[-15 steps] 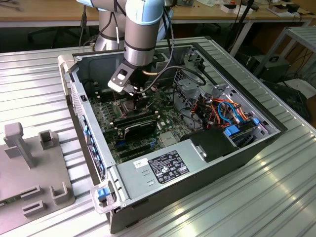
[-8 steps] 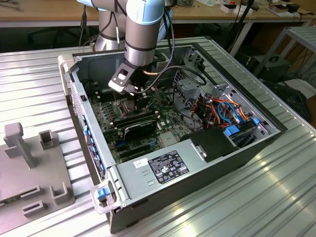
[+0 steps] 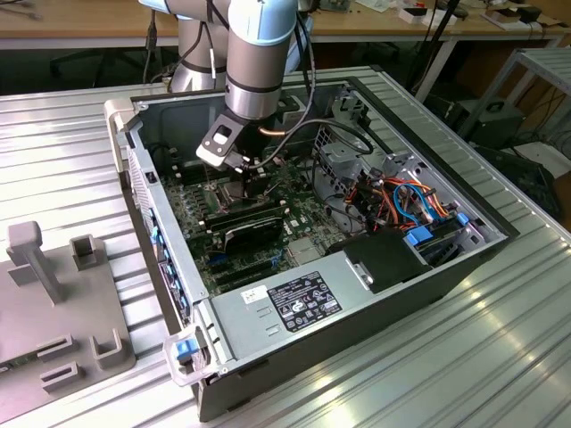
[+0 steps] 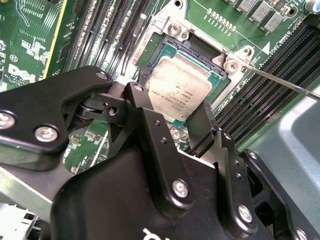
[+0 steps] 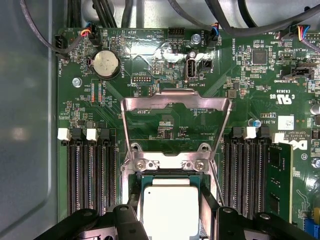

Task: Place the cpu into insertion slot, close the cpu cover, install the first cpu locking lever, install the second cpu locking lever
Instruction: 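Place the cpu into insertion slot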

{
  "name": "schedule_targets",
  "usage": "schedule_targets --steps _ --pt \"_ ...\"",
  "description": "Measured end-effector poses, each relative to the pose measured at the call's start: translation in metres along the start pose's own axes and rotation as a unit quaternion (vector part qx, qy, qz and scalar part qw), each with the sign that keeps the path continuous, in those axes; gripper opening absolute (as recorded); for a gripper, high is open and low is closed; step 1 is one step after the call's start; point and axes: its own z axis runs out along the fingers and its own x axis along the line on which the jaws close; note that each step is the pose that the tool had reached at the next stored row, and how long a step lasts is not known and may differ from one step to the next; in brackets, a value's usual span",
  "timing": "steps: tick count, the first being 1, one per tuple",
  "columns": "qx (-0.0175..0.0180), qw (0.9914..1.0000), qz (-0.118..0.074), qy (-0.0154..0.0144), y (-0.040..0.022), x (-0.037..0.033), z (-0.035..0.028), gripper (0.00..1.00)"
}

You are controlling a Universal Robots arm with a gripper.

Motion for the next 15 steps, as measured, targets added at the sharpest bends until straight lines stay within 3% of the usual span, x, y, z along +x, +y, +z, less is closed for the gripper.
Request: schedule_targets --steps 15 --pt "-0.0001 1.0 -0.001 0.0001 -0.0015 0.0001 0.0029 0.55"
